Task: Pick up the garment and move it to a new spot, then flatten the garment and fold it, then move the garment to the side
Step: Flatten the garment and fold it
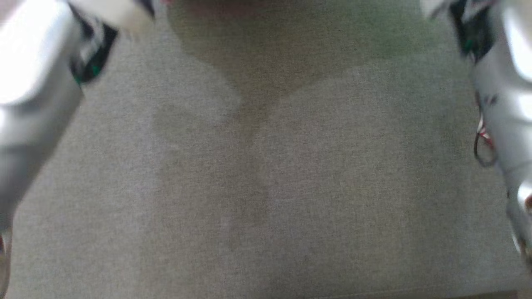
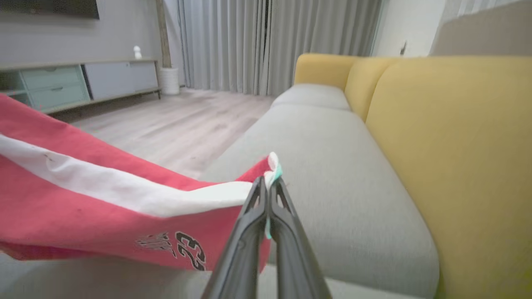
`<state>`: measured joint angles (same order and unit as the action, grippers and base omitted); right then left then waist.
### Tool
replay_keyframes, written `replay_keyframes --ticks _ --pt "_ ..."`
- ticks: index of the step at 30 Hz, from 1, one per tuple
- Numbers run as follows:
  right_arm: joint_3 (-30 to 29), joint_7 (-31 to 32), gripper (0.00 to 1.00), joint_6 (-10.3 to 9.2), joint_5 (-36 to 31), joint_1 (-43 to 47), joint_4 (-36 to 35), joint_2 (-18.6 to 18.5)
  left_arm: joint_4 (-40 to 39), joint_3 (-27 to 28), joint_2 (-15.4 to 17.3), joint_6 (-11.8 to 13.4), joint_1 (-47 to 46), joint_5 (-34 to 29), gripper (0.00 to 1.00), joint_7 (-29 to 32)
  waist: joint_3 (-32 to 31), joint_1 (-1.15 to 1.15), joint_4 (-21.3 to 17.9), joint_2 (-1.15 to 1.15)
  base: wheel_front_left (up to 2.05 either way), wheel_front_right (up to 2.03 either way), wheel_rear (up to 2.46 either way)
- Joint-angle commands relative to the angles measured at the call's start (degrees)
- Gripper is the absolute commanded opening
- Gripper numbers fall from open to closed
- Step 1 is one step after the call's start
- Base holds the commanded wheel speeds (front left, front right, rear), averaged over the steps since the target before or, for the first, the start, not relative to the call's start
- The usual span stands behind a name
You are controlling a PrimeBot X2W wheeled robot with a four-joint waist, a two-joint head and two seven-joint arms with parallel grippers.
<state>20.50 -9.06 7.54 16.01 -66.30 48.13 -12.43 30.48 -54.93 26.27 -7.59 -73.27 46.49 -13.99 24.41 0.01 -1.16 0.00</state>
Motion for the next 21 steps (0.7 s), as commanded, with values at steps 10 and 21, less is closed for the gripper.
replay_keyframes --ticks 10,21 --pt "15.59 5.24 0.00 -0.05 12.79 10.01 -1.38 -8.57 -8.05 -9.94 7.04 0.10 13.75 0.03 0.00 -0.99 -6.34 -0.01 1.11 0.00 0.00 0.00 0.00" --pt "28.10 13.00 0.00 -0.05 27.01 23.21 -13.09 -22.63 -12.07 -11.16 7.21 0.31 28.84 2.04 0.00 -1.00 -16.52 -0.01 1.34 0.00 0.00 0.00 0.00"
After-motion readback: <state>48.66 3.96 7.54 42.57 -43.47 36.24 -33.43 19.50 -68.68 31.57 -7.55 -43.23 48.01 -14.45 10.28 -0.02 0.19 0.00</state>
